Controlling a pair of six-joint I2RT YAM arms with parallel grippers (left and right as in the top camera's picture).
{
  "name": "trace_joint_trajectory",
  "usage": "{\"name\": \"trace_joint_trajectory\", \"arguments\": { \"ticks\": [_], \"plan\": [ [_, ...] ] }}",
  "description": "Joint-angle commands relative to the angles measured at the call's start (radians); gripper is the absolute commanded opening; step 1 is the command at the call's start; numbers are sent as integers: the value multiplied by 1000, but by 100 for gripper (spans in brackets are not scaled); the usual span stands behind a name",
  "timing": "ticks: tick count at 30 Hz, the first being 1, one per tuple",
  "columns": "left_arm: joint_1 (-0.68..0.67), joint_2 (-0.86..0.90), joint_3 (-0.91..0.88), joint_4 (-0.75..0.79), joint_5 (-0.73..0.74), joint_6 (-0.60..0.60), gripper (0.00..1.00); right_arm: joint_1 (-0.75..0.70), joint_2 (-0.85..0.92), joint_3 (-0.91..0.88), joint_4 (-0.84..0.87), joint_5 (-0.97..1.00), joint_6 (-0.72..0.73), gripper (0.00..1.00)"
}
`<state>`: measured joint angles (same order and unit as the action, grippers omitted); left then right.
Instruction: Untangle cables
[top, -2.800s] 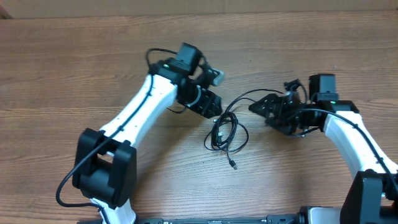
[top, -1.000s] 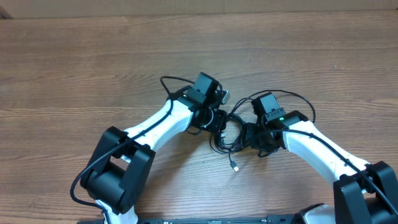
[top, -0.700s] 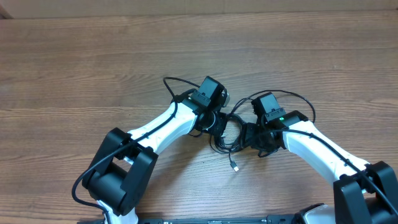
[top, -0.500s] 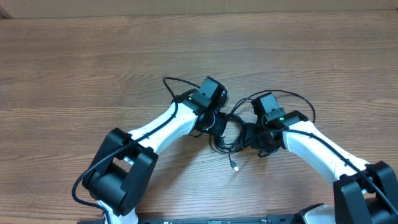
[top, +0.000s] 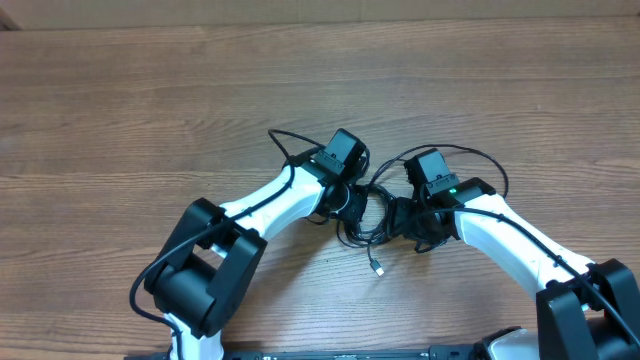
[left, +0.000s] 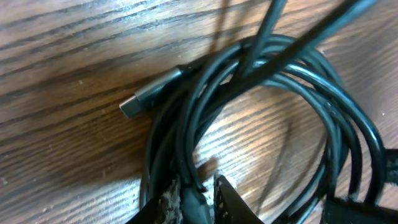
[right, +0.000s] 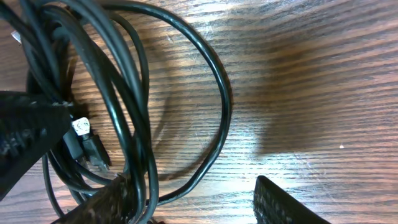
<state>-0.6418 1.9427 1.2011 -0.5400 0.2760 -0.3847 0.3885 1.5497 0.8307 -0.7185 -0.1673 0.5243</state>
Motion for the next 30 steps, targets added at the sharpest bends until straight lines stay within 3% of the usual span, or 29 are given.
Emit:
{"name": "trace_joint_trajectory", "arguments": {
  "ticks": [1,3,6,12,18,30],
  "plan": [
    [-3,51,-10,-8,-13,-60,21,5,8,-7,3,17,7,59],
    [-1,52,-10,-6,-13,-77,27,5,8,-7,3,17,7,60],
    [0,52,-10,-6,-13,-96,30,5,8,-7,3,17,7,60],
    [-20,53,-10,-13,-21,-141,22,5,8,-7,-6,-9,3,57],
    [-50,53,-10,-12,-71,-245,23,5,8,-7,-11,-4,3,56],
    [-66,99,-10,22,-65,-332,23,5,15,-36,11,63,3,56]
  ]
}}
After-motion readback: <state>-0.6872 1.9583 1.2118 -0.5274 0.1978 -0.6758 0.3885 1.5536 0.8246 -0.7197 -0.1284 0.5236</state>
